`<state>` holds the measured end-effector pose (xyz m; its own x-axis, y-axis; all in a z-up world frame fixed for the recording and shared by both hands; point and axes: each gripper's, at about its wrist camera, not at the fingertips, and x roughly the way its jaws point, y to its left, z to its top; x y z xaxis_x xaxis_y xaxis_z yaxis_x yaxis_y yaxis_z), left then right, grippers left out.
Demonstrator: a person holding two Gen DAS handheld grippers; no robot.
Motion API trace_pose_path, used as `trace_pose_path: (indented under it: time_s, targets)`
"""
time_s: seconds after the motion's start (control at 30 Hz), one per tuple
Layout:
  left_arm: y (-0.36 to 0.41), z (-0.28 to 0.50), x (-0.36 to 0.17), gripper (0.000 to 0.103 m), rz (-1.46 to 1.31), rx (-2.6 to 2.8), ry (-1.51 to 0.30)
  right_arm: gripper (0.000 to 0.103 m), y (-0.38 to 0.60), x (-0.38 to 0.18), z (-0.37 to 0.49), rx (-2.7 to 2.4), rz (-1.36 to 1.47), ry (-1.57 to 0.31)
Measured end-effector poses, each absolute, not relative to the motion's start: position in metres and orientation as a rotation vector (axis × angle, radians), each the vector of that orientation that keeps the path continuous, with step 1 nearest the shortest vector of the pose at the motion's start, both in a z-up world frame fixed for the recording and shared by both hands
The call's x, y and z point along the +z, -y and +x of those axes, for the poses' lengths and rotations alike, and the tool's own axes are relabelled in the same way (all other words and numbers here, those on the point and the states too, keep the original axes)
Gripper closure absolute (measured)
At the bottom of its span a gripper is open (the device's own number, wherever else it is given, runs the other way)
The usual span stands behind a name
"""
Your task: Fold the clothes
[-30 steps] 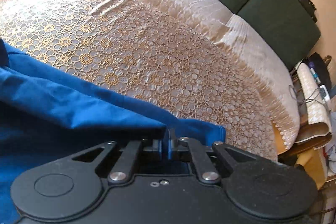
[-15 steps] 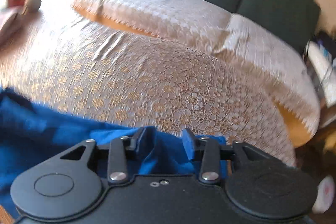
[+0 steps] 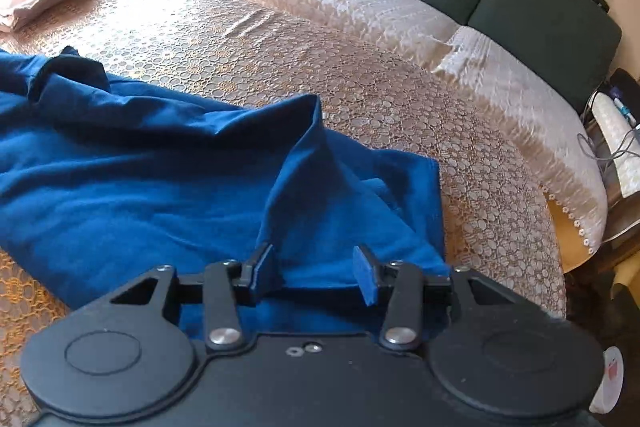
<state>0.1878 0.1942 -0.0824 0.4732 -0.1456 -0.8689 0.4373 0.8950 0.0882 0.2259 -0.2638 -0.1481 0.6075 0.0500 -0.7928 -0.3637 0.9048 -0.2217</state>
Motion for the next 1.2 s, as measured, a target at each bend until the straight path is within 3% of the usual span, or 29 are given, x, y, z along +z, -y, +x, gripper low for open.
trace_pose_path:
  time_s: [0.67,0.87,1.03,1.2]
  targets:
    - [-0.195,0.146,-0.089,0.050,0.207,-0.579,-0.971,0.000,0.266,-0.132,0.228,0.163,-0.262,-0.911]
    - [-0.197,0.152,-0.095,0.050,0.198,-0.525,-0.971,0.000,0.276,-0.100,0.286,0.061,-0.325,-0.842]
    - [-0.205,0.152,-0.098,0.046,0.162,-0.507,-0.985,0.000,0.288,-0.128,0.345,-0.043,-0.346,-0.907]
    - [-0.217,0.151,-0.098,0.041,0.079,-0.529,-0.987,0.000,0.287,-0.134,0.342,-0.032,-0.313,-0.910]
